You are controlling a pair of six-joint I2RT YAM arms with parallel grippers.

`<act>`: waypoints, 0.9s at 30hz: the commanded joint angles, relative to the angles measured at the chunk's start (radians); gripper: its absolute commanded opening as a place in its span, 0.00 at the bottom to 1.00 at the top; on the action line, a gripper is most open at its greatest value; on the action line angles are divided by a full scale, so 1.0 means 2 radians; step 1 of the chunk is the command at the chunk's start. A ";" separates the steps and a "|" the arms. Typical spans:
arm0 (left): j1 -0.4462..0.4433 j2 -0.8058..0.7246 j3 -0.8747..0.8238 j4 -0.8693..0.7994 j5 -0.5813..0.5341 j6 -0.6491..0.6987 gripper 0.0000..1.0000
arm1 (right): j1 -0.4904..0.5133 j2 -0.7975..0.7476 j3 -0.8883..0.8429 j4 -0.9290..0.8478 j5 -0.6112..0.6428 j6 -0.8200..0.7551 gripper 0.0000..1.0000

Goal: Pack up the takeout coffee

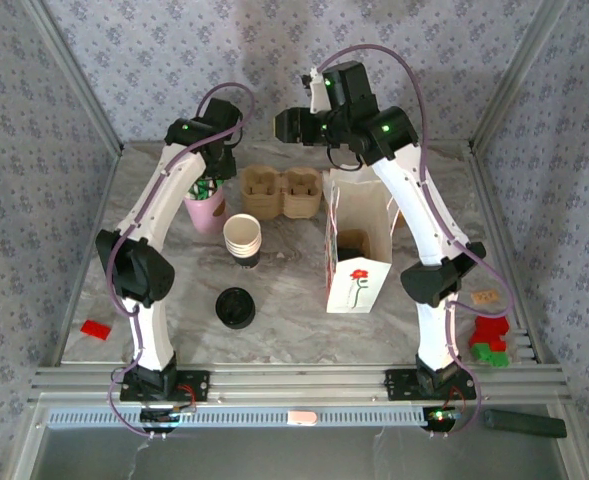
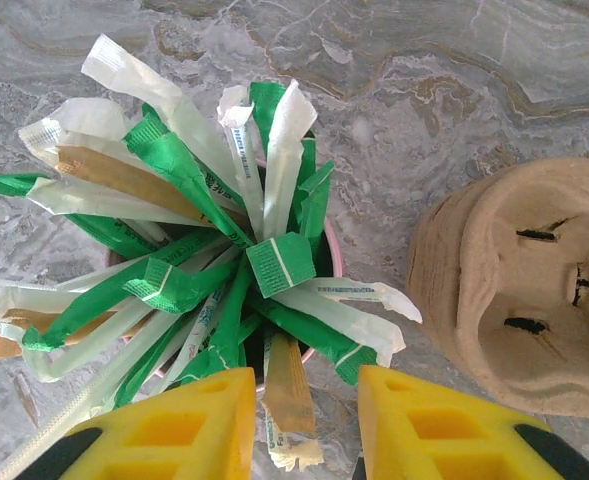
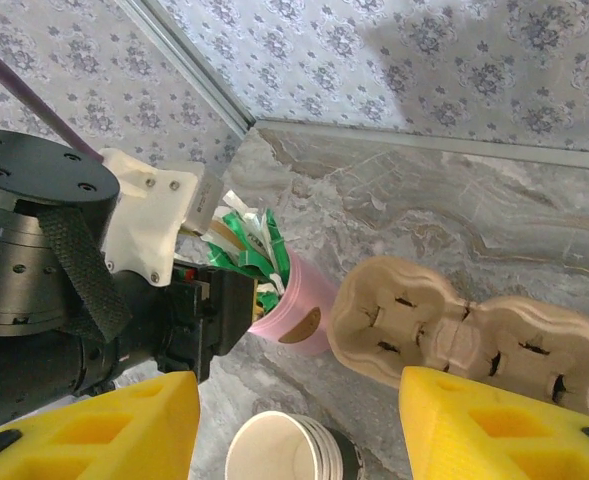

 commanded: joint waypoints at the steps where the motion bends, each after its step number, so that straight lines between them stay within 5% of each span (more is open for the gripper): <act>1: -0.001 0.004 0.004 -0.009 -0.011 0.006 0.30 | -0.005 -0.027 -0.007 -0.007 -0.006 -0.002 0.57; 20: 0.008 0.003 -0.014 -0.008 -0.006 0.010 0.29 | -0.008 -0.033 -0.012 -0.008 -0.004 -0.001 0.58; 27: 0.008 0.000 -0.012 -0.009 -0.008 0.011 0.18 | -0.008 -0.034 -0.012 -0.009 -0.003 -0.002 0.58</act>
